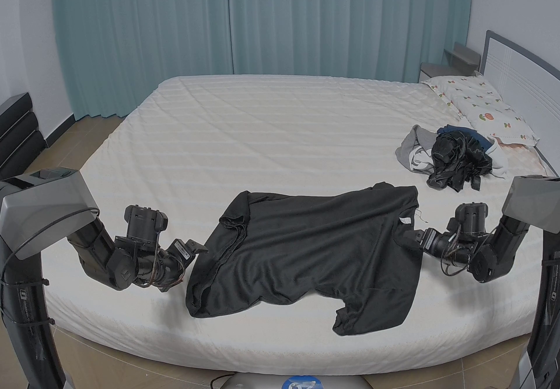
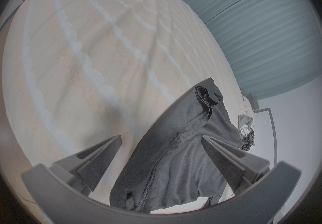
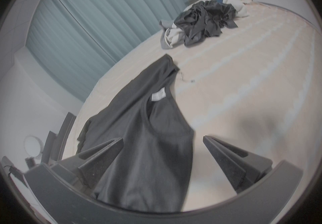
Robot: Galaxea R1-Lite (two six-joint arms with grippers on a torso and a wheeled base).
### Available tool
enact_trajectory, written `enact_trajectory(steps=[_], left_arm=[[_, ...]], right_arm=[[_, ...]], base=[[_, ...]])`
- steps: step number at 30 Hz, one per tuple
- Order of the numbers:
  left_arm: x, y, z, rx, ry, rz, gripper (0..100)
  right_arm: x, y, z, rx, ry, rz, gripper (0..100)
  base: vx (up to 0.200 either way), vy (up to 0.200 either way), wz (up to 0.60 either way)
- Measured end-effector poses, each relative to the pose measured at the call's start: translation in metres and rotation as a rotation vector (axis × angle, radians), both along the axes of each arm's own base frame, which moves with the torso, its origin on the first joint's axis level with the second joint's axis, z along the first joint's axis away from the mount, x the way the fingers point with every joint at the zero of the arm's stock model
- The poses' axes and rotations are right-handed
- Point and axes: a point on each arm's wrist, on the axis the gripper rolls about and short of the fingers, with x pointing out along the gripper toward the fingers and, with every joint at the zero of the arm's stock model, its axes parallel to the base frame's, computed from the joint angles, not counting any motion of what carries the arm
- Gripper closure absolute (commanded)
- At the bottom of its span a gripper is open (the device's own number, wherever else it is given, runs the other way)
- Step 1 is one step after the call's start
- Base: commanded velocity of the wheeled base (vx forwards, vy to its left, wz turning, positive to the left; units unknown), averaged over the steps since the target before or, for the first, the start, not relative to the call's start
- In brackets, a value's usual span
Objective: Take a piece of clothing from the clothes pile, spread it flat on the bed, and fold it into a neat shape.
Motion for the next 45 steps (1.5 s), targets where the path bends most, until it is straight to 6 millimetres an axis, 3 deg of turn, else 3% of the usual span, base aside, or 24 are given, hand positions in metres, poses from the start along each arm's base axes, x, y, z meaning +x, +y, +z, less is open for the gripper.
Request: enact_trajectory(steps=[8,15,23,24,34,45], left_arm=[[-0.003,0.000,-0.001,-0.008,0.009,-0.011,0],[-0.003,0.000,-0.001,-0.009,0.012,-0.012,0],[-0.003,0.000,-0.001,-0.009,0.013,-0.010,0],[-0.003,0.000,-0.002,-0.009,0.013,-0.010,0],[-0.004,0.000,-0.002,-0.006,0.015,-0.011,0],[-0.010,0.000,-0.005,0.032,0.028,-0.052,0]], right_arm=[[-0.036,0.008,0.000,0.038,0.035,0.078,0],[-0.045,0.025,-0.011,0.027,0.069,0.132,0],[-0.048,0.029,-0.017,0.012,0.095,0.139,0],[-0.048,0.029,-0.017,0.011,0.097,0.138,100],[-0.058,0.024,-0.024,-0.043,0.130,0.158,100],[-0.082,-0.007,-0.024,-0.126,0.172,0.146,100]], base=[[0.000,0.000,0.00],[0.000,0.000,0.00],[0.000,0.000,0.00],[0.000,0.000,0.00],[0.000,0.000,0.00],[0.000,0.000,0.00]])
